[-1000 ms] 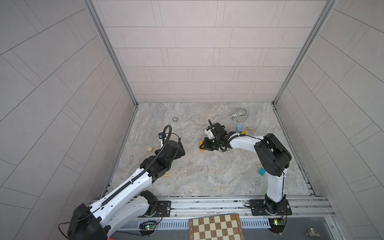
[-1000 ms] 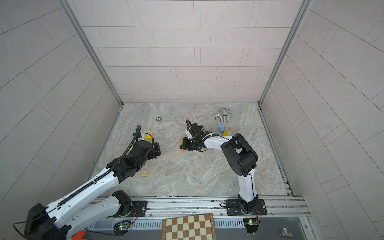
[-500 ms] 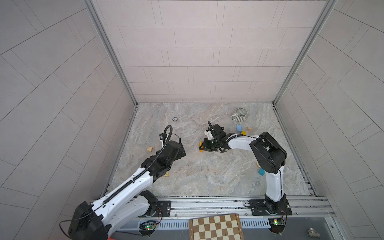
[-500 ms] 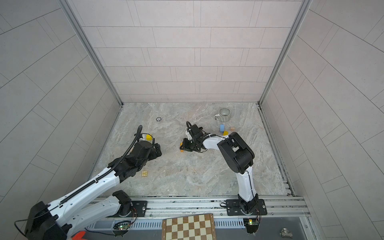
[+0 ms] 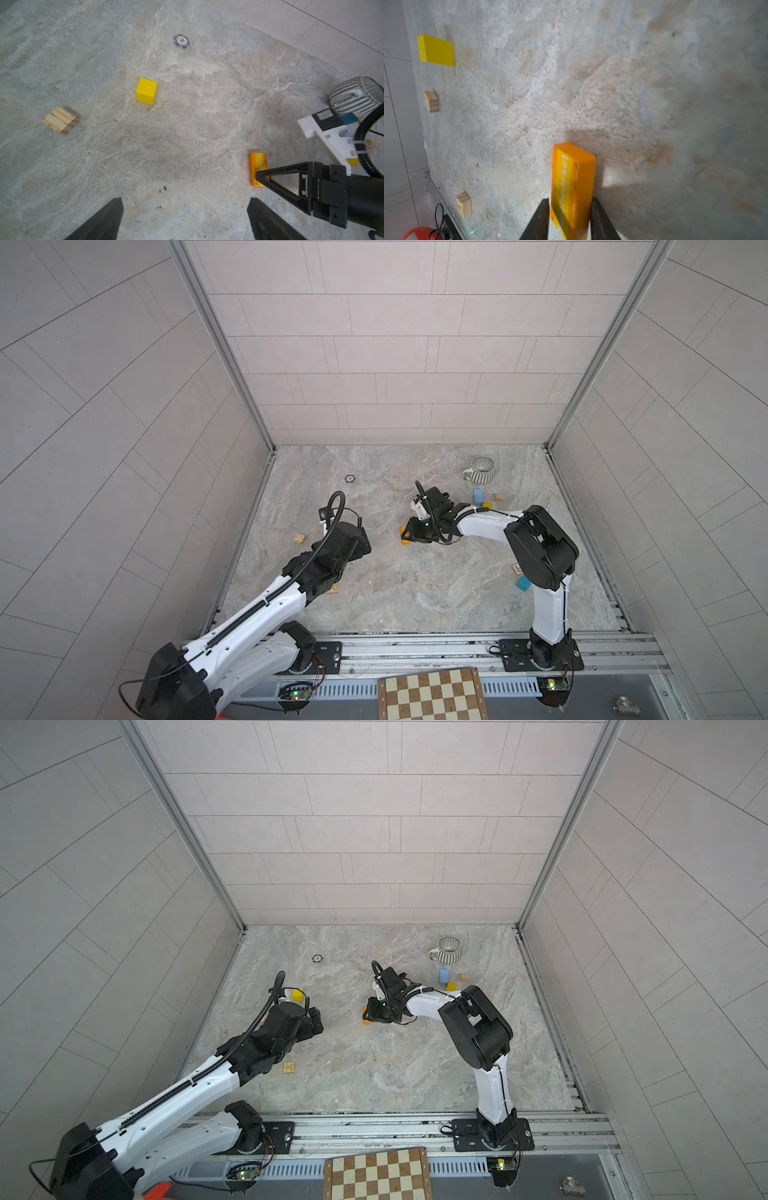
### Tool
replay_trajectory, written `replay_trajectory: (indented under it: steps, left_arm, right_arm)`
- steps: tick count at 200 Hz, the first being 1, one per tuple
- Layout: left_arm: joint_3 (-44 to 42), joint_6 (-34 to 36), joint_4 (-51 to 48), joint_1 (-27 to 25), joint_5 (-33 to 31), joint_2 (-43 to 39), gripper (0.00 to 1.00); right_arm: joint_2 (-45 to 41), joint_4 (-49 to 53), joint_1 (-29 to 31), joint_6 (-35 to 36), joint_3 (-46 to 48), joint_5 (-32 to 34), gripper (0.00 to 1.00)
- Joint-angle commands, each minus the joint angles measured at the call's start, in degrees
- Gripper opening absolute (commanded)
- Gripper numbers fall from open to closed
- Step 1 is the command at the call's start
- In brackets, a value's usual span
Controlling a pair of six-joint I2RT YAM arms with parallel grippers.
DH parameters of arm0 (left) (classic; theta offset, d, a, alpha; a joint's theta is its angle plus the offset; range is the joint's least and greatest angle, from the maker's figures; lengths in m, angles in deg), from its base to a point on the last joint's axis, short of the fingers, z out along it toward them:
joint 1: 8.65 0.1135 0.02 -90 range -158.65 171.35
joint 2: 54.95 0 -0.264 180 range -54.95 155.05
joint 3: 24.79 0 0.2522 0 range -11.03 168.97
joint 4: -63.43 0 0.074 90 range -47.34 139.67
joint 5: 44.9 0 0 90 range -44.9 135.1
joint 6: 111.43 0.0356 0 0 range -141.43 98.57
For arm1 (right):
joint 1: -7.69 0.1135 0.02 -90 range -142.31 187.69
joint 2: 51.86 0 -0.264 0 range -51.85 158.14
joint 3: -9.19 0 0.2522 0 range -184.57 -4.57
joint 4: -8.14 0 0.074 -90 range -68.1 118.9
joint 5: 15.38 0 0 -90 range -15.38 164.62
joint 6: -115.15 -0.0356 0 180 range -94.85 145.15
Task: Build the wood block tower
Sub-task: 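Open the right gripper and raise it away from the orange block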
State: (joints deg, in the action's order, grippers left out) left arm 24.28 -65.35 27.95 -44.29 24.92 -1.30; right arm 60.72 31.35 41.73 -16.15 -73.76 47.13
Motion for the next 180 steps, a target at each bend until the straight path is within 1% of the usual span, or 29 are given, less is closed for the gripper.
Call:
replay_trajectory:
  steps: [1, 29, 44, 50, 73, 98, 131, 153, 180]
  left_arm:
    - [-0.77, 0.63, -0.43, 0.31, -0.73, -0.81, 1.0]
    - [-0.62, 1.19, -0.51, 0.27, -0.12, -0.94, 1.0]
    - [0.32, 2.09, -1.23, 0.31, -0.01, -0.7, 1.0]
    - [1.03, 3.89, -2.18, 0.31, -0.4, -0.59, 1.0]
    - [3.2, 5.4, -4.27, 0.28, -1.02, -0.56, 1.0]
    - [4.34, 5.01, -3.78, 0.17, 2.41, -0.04, 1.0]
    - [8.68, 5.82, -5.65, -0.13, 5.66, 3.04, 1.0]
    - [12.69, 7.63, -9.05, -0.23, 6.93, 5.19, 1.0]
    - [16.76, 9.64, -14.0, -0.37, 8.22, 8.3, 1.0]
  right_arm:
    - [-2.01, 6.6, -0.56, 2.27, -0.6, 4.07, 0.36]
    - [-3.95, 9.76, -0.88, 4.3, -0.85, 5.93, 0.4]
    - [-5.61, 11.96, -0.99, 5.55, -1.19, 6.99, 0.48]
    - [-6.44, 13.11, -1.14, 5.93, -1.29, 7.73, 0.5]
    - [-10.29, 17.2, -1.54, 7.64, -1.39, 10.39, 0.56]
    - [-15.65, 21.63, -2.98, 8.79, -0.77, 12.75, 0.61]
    - [-22.39, 28.58, -6.45, 10.98, 0.16, 15.76, 0.66]
    - [-27.4, 32.53, -9.1, 12.14, 1.95, 18.07, 0.68]
    - [-33.45, 35.78, -13.63, 12.55, 5.91, 19.34, 0.7]
